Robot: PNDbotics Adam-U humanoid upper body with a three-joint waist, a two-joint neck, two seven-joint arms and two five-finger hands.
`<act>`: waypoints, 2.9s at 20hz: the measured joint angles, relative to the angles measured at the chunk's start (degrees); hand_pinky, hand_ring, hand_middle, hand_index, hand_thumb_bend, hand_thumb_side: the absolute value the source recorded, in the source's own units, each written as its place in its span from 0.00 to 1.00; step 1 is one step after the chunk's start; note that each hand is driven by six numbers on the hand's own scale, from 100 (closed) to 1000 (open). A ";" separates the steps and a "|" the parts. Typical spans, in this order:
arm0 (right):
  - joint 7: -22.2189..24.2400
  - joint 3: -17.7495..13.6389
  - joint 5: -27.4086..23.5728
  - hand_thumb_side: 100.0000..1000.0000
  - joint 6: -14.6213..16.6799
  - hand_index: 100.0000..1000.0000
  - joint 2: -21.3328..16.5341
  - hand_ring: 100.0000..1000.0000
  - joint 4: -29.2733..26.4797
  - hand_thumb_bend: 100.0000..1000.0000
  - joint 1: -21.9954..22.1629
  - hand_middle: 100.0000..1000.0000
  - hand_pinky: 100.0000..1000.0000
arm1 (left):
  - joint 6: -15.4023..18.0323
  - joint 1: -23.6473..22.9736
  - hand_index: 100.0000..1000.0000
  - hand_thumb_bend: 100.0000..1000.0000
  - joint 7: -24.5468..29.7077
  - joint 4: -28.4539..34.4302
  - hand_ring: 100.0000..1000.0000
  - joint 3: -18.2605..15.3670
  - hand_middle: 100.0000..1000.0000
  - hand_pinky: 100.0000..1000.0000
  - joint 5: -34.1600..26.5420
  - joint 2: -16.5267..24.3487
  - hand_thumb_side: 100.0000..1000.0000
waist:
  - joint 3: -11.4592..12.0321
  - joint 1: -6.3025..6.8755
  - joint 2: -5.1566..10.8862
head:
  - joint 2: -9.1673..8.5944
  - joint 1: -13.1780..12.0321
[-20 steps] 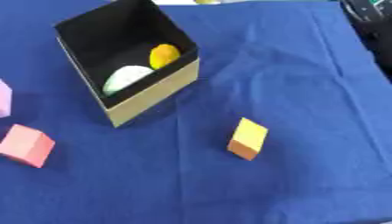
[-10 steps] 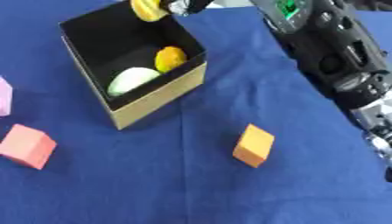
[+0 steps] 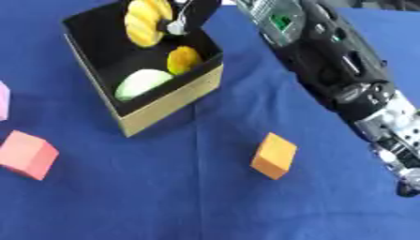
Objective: Pick up objects on the table and place them in the box.
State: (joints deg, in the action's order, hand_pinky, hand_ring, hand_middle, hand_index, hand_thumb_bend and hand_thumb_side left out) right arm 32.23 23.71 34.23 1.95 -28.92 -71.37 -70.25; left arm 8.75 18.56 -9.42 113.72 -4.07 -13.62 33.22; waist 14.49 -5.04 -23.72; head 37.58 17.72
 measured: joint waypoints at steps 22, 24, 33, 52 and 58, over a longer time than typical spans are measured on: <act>-0.56 -1.09 -14.04 0.05 -4.48 0.77 -24.49 0.79 -38.97 0.47 20.46 0.71 0.82 | -0.52 -3.56 0.90 0.14 -0.53 -0.01 0.75 -0.03 0.73 0.80 1.47 -0.99 0.77 | -5.06 1.81 1.96 | 1.24 -3.50; -1.94 -2.17 -15.61 0.05 -2.84 0.77 -27.06 0.79 -41.06 0.47 24.22 0.72 0.82 | -0.54 -3.84 0.90 0.14 -0.55 -0.01 0.75 -0.03 0.73 0.80 1.51 -1.00 0.78 | -5.63 2.33 1.97 | 1.25 -3.87; -8.13 -3.99 -14.58 0.08 5.23 0.79 -32.44 0.80 -42.35 0.50 38.78 0.74 0.82 | -0.67 -3.95 0.90 0.14 -0.62 -0.01 0.75 -0.02 0.73 0.80 1.52 -1.55 0.78 | -7.10 4.08 1.97 | 1.25 -5.37; -7.82 -0.65 -5.71 0.04 2.69 0.84 -30.79 0.82 -42.36 0.49 46.08 0.76 0.82 | -1.15 -3.99 0.90 0.13 -0.41 -0.01 0.75 0.03 0.73 0.79 1.49 -2.95 0.79 | -6.65 4.76 0.94 | 1.19 -6.03; -6.03 0.39 -4.66 0.03 3.09 0.84 -30.79 0.82 -42.36 0.48 46.33 0.76 0.83 | -1.26 -3.90 0.89 0.13 -0.30 -0.01 0.75 0.33 0.73 0.79 1.44 -3.02 0.79 | -6.35 4.97 0.68 | 1.11 -5.56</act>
State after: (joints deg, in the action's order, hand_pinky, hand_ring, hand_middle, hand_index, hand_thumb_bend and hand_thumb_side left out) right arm 26.19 24.11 29.57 5.04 -59.71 -113.74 -23.92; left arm 7.49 14.66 -9.71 113.72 -3.74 -12.18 30.20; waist 8.14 -0.07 -23.04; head 38.69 12.16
